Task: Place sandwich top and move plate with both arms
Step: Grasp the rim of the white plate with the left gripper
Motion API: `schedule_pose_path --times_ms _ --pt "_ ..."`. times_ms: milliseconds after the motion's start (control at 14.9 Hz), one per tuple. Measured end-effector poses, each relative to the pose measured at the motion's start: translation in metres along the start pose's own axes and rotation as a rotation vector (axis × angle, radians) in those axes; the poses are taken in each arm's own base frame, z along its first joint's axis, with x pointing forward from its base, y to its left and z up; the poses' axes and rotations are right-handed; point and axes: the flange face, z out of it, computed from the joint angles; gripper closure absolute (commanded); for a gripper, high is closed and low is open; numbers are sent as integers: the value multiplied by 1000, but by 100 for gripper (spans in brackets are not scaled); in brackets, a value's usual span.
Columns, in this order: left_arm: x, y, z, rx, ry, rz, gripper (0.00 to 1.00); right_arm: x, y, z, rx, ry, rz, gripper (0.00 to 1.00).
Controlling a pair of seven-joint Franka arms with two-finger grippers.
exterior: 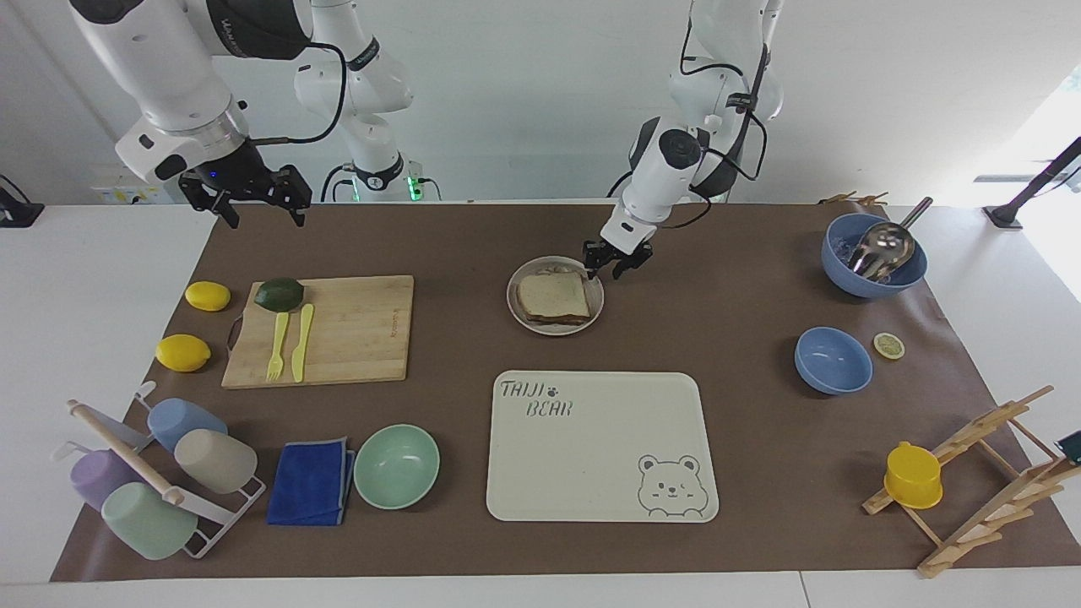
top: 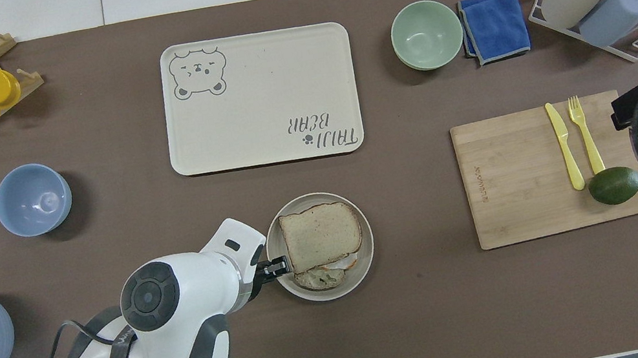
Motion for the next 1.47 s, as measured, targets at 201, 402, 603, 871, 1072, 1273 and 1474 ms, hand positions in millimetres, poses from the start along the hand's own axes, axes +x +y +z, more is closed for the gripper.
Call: schedule_pose_path --times_ms 201,402,603,871,1072,1273,1474 --pt "-3 5 17 -7 4 -3 42 -1 10 0 2 0 19 0" --pt "-3 6 24 -3 1 -3 47 -1 17 0 4 0 31 0" --pt "-3 6 24 -3 1 -3 57 -2 17 -1 4 2 31 0" --pt "-3 7 27 -4 6 -2 79 -3 17 -3 4 7 31 0" --pt "-3 7 28 -4 9 -1 100 -3 17 -3 4 7 31 0" --pt "0 9 25 -15 24 8 100 -3 15 -4 3 8 27 0" --pt "4 6 23 -17 28 21 100 -3 14 -5 3 10 26 0"
